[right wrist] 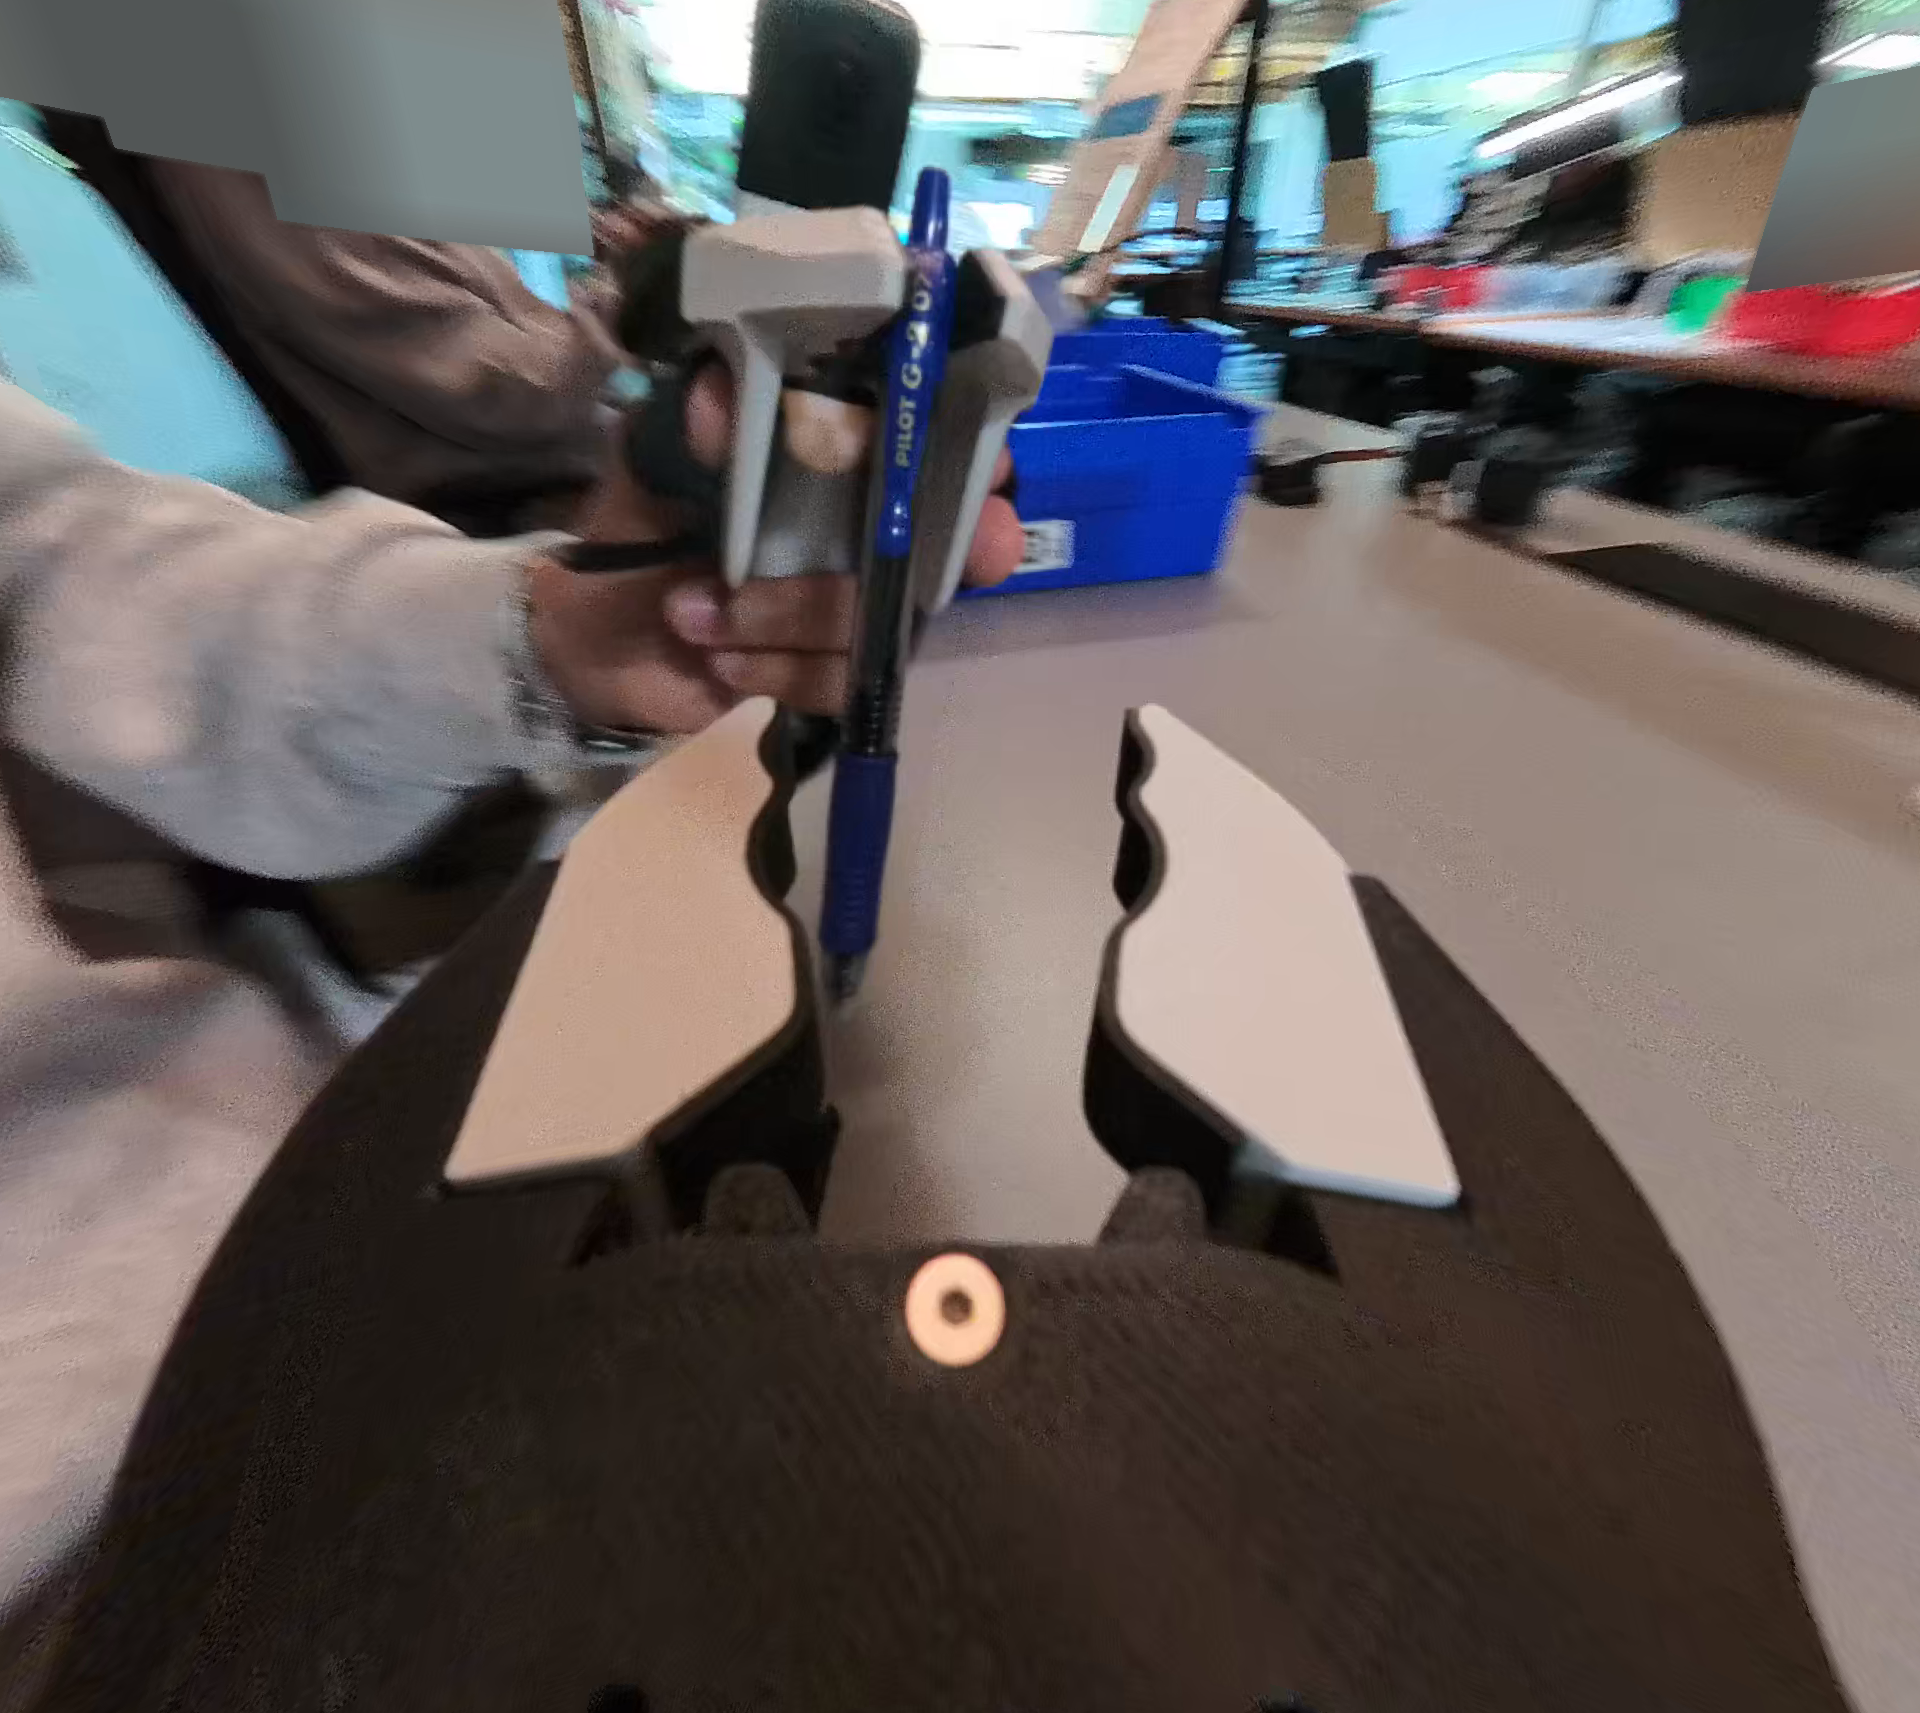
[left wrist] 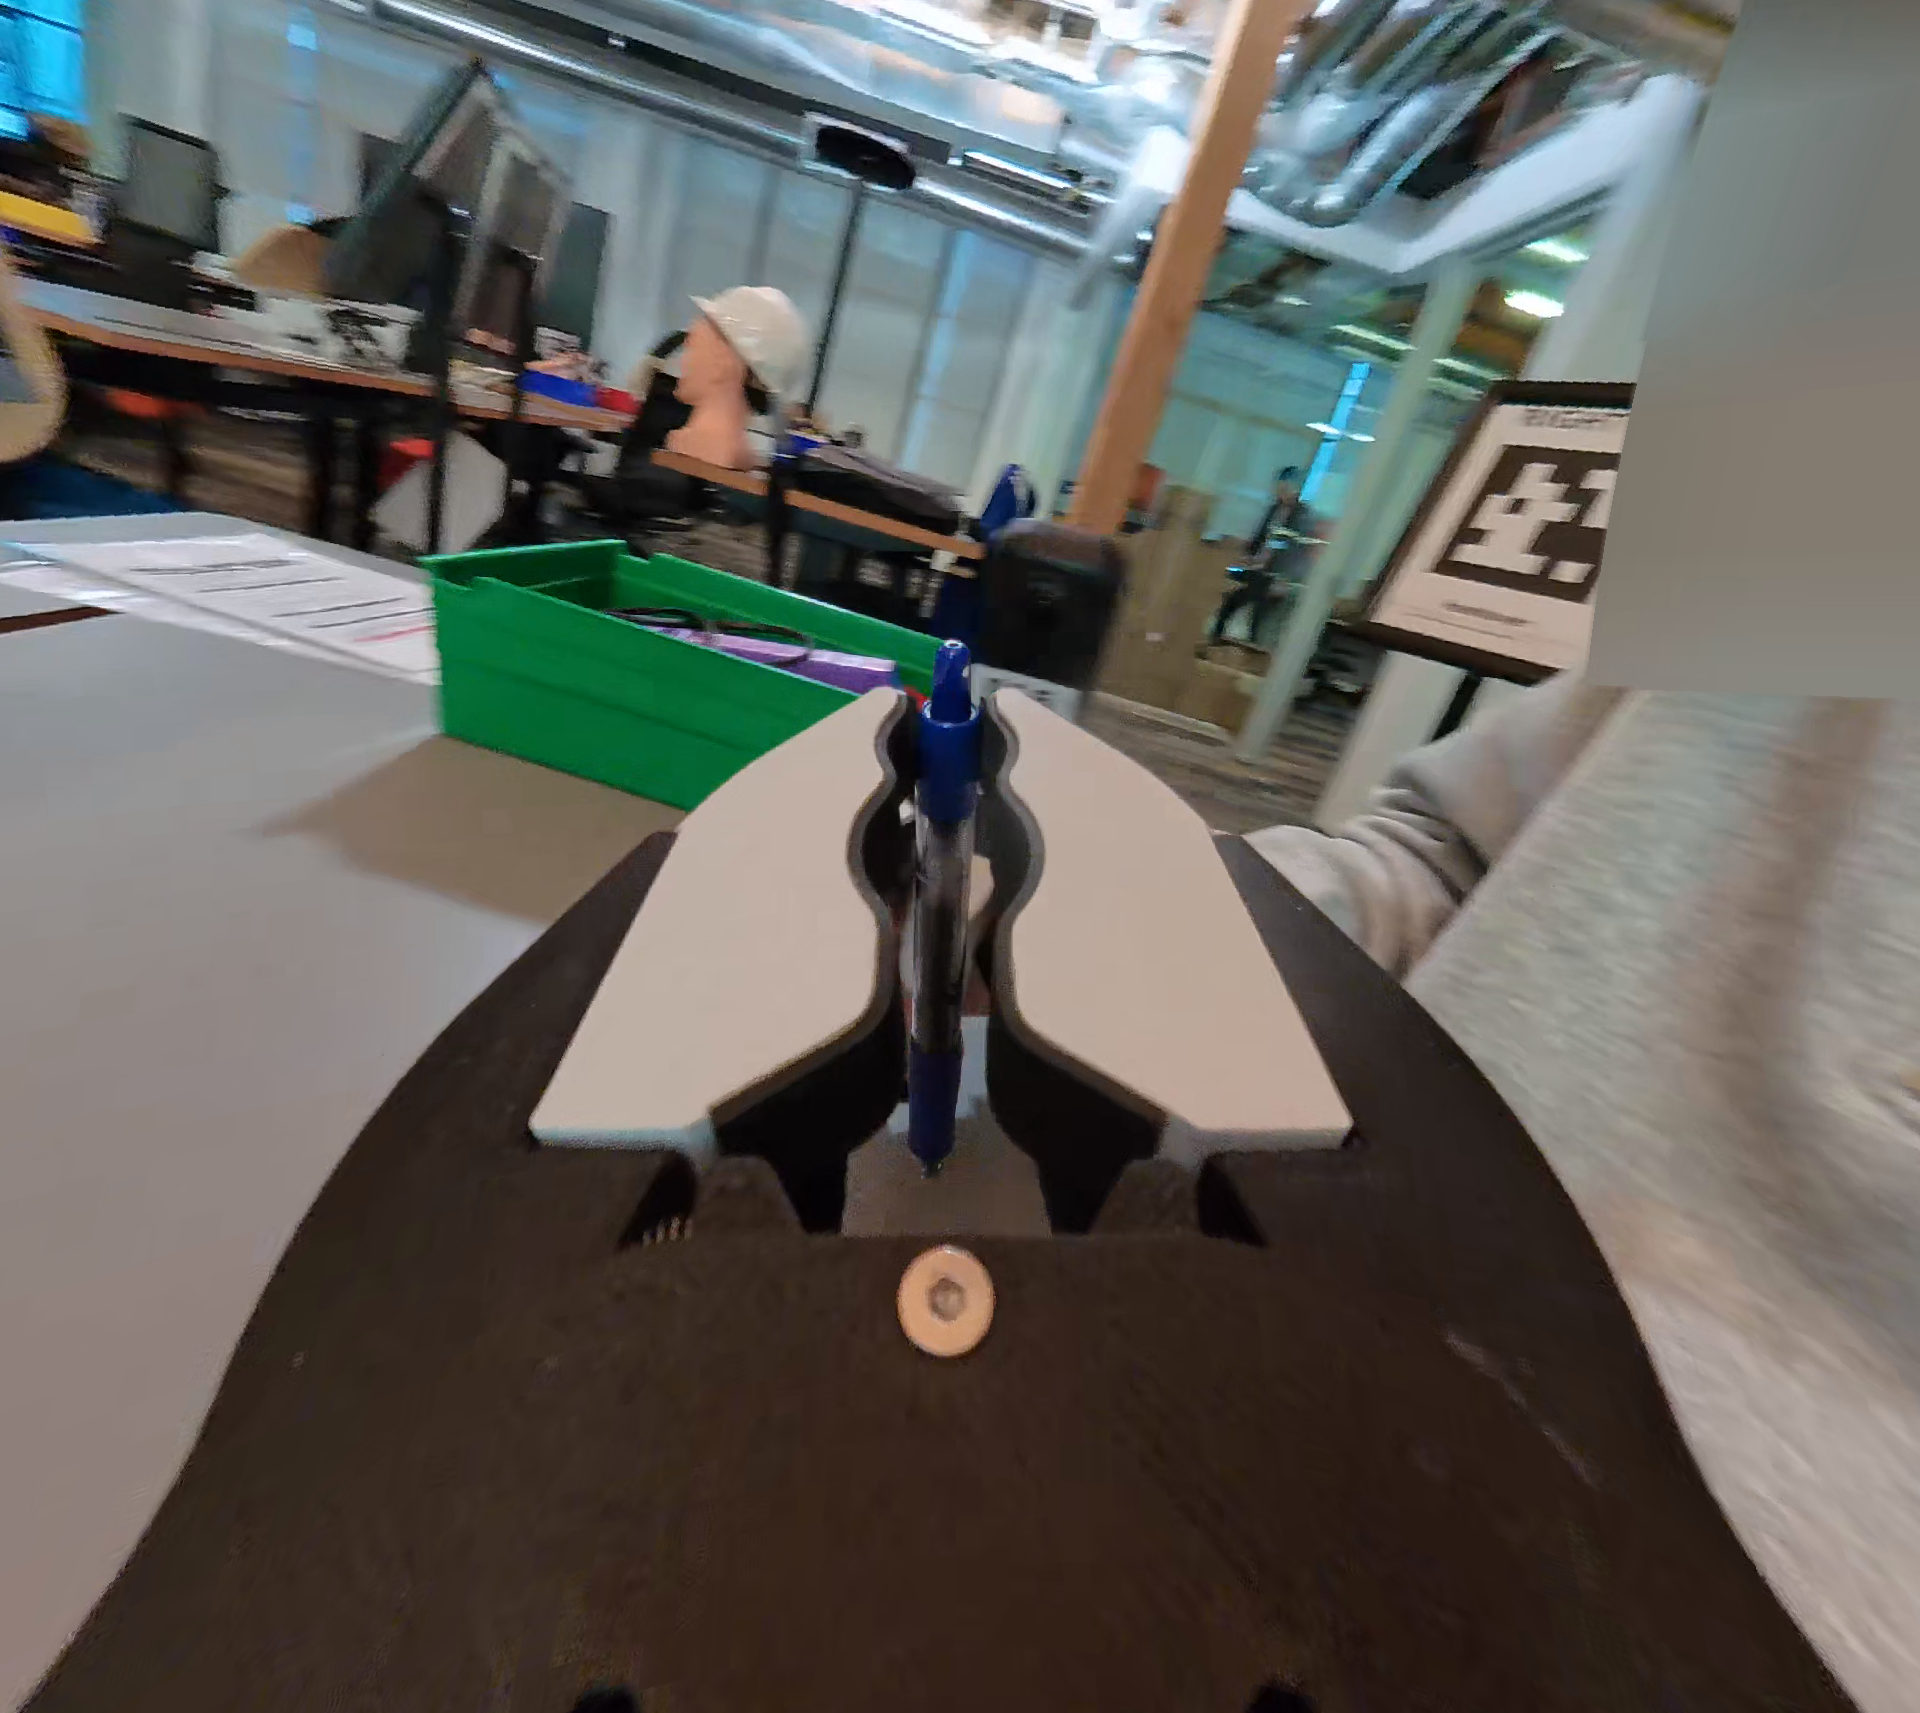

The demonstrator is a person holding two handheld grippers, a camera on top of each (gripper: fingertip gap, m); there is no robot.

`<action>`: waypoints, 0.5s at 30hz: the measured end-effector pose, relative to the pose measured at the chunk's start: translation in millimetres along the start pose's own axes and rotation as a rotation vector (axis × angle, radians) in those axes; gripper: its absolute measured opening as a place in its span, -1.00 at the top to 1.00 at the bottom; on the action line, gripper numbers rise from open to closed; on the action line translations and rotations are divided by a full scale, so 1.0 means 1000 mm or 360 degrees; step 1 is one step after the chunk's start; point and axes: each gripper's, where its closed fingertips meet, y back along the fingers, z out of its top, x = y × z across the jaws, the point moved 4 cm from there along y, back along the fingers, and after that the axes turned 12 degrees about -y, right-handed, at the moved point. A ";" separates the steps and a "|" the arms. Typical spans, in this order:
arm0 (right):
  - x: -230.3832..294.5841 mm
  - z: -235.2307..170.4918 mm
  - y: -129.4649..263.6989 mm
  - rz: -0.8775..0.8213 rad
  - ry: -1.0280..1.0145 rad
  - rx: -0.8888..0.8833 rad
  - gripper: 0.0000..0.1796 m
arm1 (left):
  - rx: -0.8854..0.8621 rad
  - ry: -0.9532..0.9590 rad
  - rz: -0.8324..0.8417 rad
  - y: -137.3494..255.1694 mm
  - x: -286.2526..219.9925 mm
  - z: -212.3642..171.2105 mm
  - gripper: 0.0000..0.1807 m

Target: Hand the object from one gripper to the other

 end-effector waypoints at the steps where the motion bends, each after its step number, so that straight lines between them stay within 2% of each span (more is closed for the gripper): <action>1: 0.005 0.000 0.001 0.0138 -0.0154 0.0011 0.35 | -0.0012 0.0025 -0.0056 0.001 -0.002 0.001 0.88; 5: 0.017 -0.003 0.005 0.0548 -0.0693 0.0151 0.45 | -0.0051 0.0105 -0.0175 0.005 -0.006 0.005 0.87; 11: 0.029 -0.031 -0.005 0.0563 -0.0553 0.0447 0.53 | -0.0060 0.0110 -0.0226 0.009 -0.009 0.014 0.87; 15: 0.039 -0.035 -0.009 0.0639 -0.0569 0.0500 0.70 | -0.0046 0.0097 -0.0254 0.010 -0.011 0.016 0.87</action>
